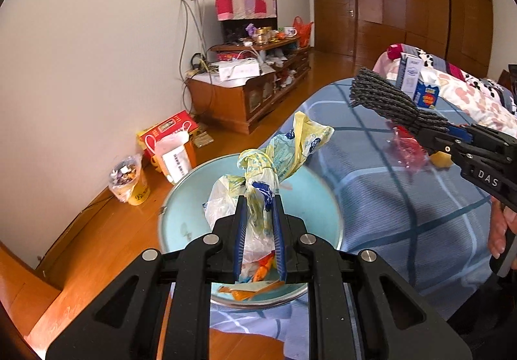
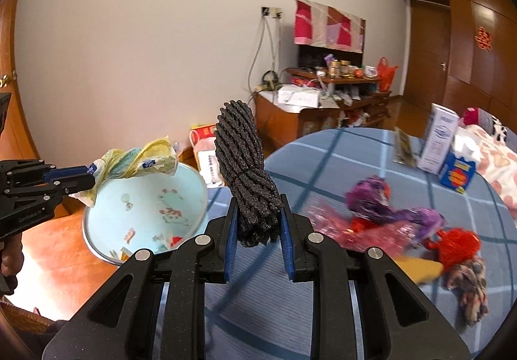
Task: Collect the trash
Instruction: 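Carry the mesh net and white-yellow bag in both grippers over the light blue basin, then open both grippers above the basin to drop the net and bag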
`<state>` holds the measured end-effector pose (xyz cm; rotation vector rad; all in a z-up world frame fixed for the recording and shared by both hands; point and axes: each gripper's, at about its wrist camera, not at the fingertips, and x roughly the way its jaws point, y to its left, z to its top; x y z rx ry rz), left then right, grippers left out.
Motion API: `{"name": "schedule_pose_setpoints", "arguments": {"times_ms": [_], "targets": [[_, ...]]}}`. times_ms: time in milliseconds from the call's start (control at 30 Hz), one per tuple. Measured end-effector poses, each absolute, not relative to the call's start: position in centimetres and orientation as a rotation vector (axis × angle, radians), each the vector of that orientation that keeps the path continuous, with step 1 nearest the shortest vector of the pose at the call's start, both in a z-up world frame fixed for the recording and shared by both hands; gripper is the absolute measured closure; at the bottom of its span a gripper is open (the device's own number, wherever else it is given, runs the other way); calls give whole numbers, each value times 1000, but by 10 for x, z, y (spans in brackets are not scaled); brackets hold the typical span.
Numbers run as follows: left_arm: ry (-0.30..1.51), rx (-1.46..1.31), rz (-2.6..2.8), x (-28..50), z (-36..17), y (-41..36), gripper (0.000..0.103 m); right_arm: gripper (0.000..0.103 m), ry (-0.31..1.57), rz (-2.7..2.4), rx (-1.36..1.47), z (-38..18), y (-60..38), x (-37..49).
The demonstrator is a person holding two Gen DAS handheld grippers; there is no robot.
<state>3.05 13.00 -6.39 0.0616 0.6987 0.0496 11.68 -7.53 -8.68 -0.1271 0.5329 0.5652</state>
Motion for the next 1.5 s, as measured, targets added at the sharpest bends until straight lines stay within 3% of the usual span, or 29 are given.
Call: {"name": "schedule_pose_setpoints", "arguments": {"times_ms": [633, 1500], "targets": [[722, 7, 150, 17, -71, 176, 88, 79, 575, 653, -203, -104, -11, 127], [730, 0, 161, 18, -76, 177, 88, 78, 586, 689, -243, -111, 9, 125]]}}
